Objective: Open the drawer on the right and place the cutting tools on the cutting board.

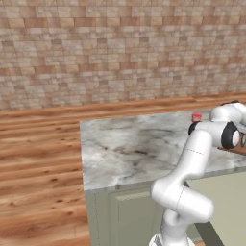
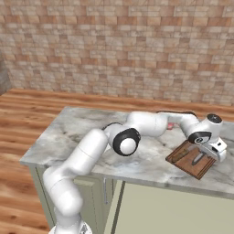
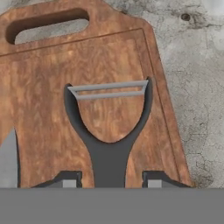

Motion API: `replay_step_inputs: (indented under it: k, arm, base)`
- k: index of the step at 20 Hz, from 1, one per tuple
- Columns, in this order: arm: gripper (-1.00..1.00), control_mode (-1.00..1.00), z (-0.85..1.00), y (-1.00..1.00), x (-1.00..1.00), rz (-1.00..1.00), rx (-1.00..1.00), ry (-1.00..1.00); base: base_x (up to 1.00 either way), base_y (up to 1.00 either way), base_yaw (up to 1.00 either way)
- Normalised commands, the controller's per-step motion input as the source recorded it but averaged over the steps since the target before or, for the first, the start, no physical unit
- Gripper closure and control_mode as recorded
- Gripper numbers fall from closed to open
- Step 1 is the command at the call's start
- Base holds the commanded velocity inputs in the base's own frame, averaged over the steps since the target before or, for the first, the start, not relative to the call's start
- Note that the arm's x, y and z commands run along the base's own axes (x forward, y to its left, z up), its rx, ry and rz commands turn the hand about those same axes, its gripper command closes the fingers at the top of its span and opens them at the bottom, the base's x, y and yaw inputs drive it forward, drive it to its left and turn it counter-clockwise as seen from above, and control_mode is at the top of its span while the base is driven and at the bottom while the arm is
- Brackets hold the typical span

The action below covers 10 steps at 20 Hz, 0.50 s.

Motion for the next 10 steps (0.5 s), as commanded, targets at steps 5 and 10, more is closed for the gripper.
replay_step_inputs:
  k: [5, 10]
  arm:
    - [-1.00, -1.00, 0.25, 0.00, -0.01, 0.00, 0.02, 0.00]
    - [-1.00, -1.00, 0.17, 0.00, -0.69, 0.00, 0.01, -0.09]
  base:
    - [0.00, 0.00, 0.00]
    - [0.00, 0.00, 0.00]
